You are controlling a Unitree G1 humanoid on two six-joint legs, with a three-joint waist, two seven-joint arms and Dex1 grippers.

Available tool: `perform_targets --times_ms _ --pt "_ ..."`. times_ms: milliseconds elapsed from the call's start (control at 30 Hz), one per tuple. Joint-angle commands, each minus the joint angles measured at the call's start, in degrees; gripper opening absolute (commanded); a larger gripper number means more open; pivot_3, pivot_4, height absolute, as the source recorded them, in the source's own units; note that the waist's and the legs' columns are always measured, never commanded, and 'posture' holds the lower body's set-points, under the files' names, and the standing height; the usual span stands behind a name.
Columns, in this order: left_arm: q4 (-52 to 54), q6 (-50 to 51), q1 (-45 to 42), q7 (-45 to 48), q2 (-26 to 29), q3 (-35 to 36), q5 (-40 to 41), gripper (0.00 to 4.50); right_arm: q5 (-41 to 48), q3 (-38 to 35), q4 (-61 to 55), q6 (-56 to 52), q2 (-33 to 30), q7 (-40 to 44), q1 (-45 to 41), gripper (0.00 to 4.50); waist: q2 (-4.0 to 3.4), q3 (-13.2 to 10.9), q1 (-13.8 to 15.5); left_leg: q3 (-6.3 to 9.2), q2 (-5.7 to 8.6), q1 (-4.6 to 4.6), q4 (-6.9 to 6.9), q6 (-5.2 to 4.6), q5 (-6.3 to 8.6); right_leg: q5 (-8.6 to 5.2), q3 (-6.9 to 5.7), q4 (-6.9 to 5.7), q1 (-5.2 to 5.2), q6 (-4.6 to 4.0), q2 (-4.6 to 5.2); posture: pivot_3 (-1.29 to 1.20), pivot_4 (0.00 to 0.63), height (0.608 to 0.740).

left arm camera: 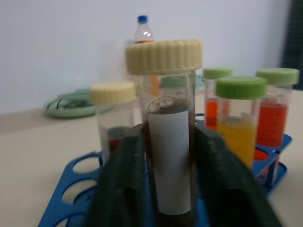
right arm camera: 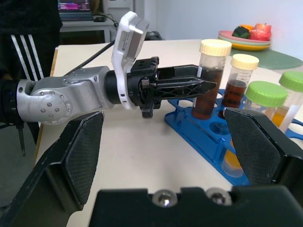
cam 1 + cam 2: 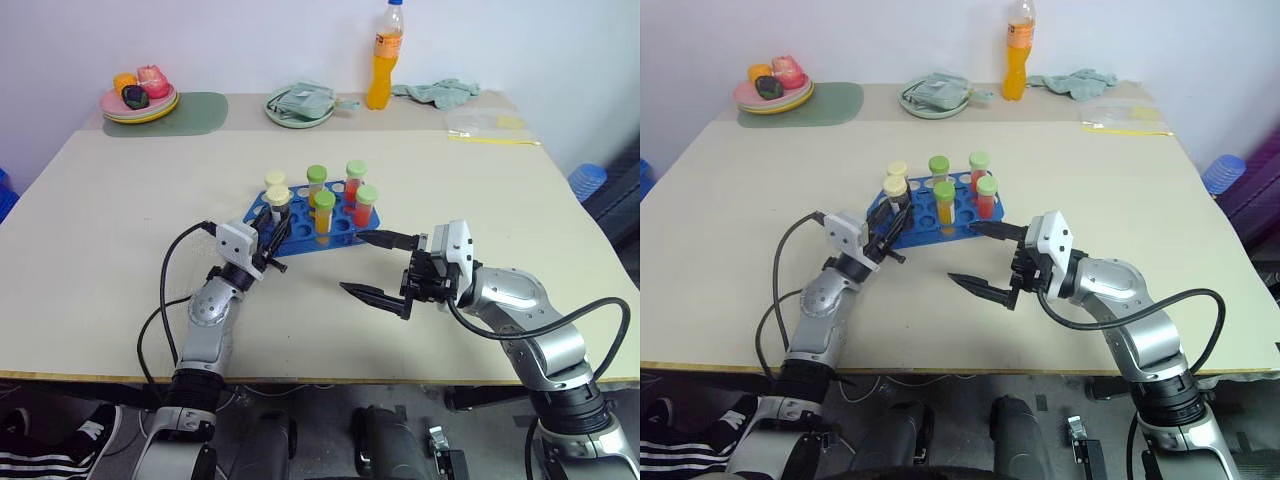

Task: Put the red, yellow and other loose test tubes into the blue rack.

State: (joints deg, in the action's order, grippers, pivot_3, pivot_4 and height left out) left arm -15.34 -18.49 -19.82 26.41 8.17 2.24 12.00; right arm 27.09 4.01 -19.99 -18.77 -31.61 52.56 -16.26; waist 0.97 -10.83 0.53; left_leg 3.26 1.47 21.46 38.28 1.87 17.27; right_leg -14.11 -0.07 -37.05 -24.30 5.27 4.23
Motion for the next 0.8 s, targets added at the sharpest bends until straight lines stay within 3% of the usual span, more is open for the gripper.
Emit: perform_targets --times_ms 33,100,133,333,533,700,800 --pt "3.72 0.56 0.56 0.36 1.3 1.48 1.56 3.25 -0.35 -0.68 -1.21 1.21 -0.35 0.08 -0.64 4.5 0.0 0.0 -0.1 0.0 0.0 0.0 0.0 0.0 0.0 0.0 0.0 0.0 0.0 0.0 -0.03 0.0 0.15 0.74" --pt "7.74 3.16 1.88 2.21 3.2 1.19 2.87 4.27 -0.73 -0.8 -0.47 1.88 -0.57 0.5 -0.21 4.5 0.0 0.0 -0.27 0.01 -0.03 0.0 0.0 0.0 0.0 0.0 0.01 0.0 0.0 0.0 -0.09 0.0 0.15 0.74" --pt "10.23 4.82 2.9 3.37 4.41 1.09 3.8 4.46 -0.99 -0.99 0.04 2.37 -0.75 0.81 0.19 4.5 0.0 0.0 -0.31 0.01 -0.05 0.0 0.0 0.0 0.0 0.0 0.02 0.0 0.0 -0.01 -0.1 0.0 0.15 0.74" --pt "23.35 15.6 12.64 14.25 17.55 3.9 11.68 4.46 -2.85 -3.12 3.2 5.75 -2.23 1.67 4.2 4.5 -0.03 0.0 -0.9 0.02 -0.21 -0.01 -0.02 0.0 0.0 -0.02 0.07 -0.01 0.0 -0.03 -0.12 0.0 0.15 0.74" --pt "25.48 21.91 18.11 29.19 33.85 11.56 19.77 4.46 -2.31 -8.88 3.59 6.9 -5.73 1.82 8.88 4.5 -0.09 -0.01 -1.19 0.01 -0.25 -0.05 -0.04 -0.01 0.01 -0.03 0.07 -0.02 0.02 -0.06 -0.16 0.0 0.15 0.74" --pt "22.99 20.26 19.81 37.92 39.72 12.97 19.22 4.46 -1.63 -13.08 5.75 6.63 -9.69 3.92 8.76 4.5 -0.08 -0.01 -1.21 -0.02 -0.25 -0.04 -0.04 -0.03 0.02 -0.03 0.07 0.01 0.04 -0.06 -0.15 0.0 0.15 0.74" --pt "19.8 17.57 19.61 40.67 40.07 13.76 18.41 4.46 -2.29 -14.98 6.95 7.67 -11.05 4.35 9.69 4.5 -0.08 -0.02 -1.18 -0.02 -0.27 -0.04 -0.04 -0.04 0.02 -0.03 0.07 0.02 0.04 -0.06 -0.16 0.0 0.15 0.74"
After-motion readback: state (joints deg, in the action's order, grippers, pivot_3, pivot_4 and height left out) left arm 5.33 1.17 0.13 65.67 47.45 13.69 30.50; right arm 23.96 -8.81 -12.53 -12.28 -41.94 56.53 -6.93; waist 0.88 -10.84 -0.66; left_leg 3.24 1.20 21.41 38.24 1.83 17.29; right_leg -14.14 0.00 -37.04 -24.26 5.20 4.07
